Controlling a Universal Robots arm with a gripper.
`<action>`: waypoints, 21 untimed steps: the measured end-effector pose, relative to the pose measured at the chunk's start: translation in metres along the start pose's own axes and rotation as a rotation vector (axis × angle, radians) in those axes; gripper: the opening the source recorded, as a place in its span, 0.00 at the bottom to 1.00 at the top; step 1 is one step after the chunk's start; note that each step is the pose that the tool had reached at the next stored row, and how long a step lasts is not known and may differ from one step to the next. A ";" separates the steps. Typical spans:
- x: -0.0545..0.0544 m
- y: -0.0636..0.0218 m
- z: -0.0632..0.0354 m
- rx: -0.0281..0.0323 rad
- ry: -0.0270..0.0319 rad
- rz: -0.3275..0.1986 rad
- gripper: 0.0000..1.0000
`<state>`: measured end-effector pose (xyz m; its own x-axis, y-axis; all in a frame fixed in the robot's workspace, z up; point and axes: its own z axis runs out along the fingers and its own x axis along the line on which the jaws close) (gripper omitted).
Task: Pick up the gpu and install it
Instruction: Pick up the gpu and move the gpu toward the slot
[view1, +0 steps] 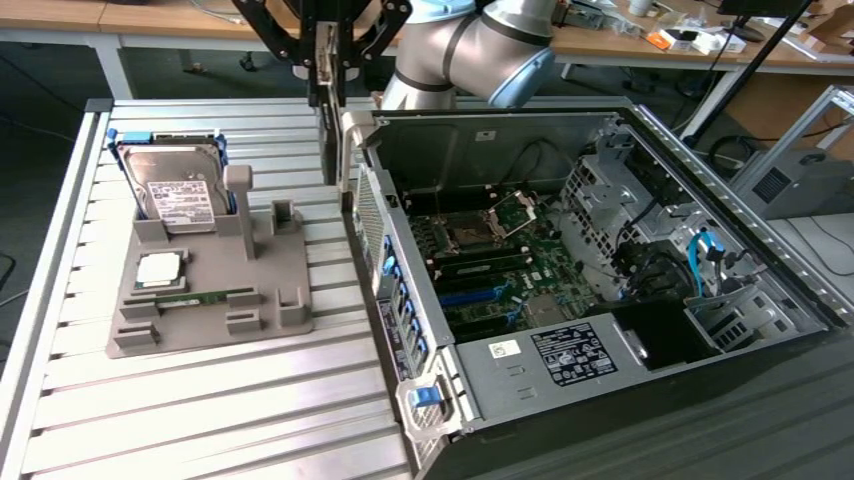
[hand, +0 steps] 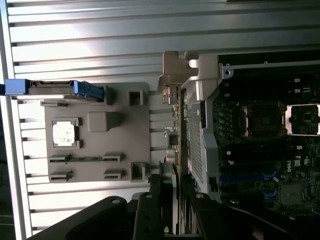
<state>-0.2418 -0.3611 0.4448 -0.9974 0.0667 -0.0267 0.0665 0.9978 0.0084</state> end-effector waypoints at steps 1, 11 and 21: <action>0.000 0.0000 0.0000 0.0006 0.0000 0.000 0.27; -0.008 0.0006 0.0003 0.0125 -0.0009 0.000 0.27; -0.021 0.0014 0.0007 0.0379 -0.0025 -0.001 0.27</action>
<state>-0.2205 -0.3611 0.4447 -0.9974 0.0656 -0.0292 0.0665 0.9974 -0.0294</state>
